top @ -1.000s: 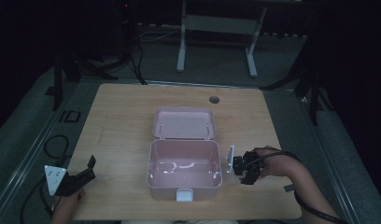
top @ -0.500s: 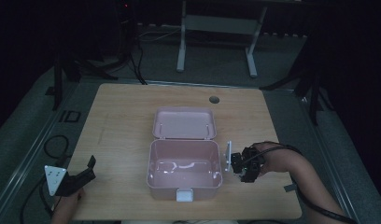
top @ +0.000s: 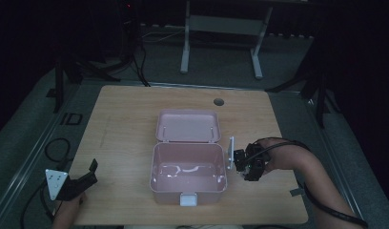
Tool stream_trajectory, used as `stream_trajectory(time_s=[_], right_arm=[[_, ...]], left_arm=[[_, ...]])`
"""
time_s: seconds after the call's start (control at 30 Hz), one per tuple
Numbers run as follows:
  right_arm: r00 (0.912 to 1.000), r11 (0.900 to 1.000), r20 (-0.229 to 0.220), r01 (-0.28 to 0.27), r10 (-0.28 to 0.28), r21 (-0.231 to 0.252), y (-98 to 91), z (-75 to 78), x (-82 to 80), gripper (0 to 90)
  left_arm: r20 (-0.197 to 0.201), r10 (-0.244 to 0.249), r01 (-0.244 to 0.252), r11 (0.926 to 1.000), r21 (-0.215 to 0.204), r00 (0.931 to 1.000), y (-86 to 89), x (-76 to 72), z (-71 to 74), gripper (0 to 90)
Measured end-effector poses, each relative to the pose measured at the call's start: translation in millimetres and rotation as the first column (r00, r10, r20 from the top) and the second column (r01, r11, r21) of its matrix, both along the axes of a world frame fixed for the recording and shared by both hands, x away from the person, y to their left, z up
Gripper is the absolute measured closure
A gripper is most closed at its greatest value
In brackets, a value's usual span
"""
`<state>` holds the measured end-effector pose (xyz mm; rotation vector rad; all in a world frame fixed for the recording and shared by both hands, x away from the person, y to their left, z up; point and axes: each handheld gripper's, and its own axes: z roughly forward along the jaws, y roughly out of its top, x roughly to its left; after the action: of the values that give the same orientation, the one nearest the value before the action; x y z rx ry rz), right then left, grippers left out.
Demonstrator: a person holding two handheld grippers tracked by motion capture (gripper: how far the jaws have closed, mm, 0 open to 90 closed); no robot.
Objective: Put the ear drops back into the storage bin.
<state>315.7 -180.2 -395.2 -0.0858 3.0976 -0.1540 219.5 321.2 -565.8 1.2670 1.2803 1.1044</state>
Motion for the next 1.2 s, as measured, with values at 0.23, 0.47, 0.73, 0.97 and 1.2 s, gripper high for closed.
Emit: stream_trajectory(time_s=[0.23,0.47,0.73,0.97,1.2], right_arm=[[0.9999,0.9999,0.015,-0.003,0.003,0.013,8.1,21.2,0.2,59.2],[0.9996,0.9997,0.023,-0.016,0.015,0.018,21.4,36.0,-0.2,59.3],[0.9987,0.9989,0.02,-0.046,0.046,0.009,39.4,42.5,-1.8,59.3],[0.9979,0.9974,0.008,-0.065,0.065,0.029,55.3,39.7,-0.3,59.3],[0.9952,0.9946,-0.001,-0.098,0.098,0.033,72.4,34.3,-0.4,59.3]], left_arm=[[-0.002,0.0,0.0,1.0,0.0,1.0,-0.1,0.1,0.1,2.4],[-0.002,-0.001,0.001,1.0,0.0,1.0,0.0,0.0,0.1,2.4],[-0.001,-0.003,0.003,1.0,0.0,1.0,0.1,0.0,0.1,2.4],[-0.001,-0.003,0.003,1.0,0.0,1.0,0.1,0.0,0.1,2.4],[-0.002,-0.004,0.004,1.0,-0.001,1.0,0.4,-0.1,0.1,2.4]])
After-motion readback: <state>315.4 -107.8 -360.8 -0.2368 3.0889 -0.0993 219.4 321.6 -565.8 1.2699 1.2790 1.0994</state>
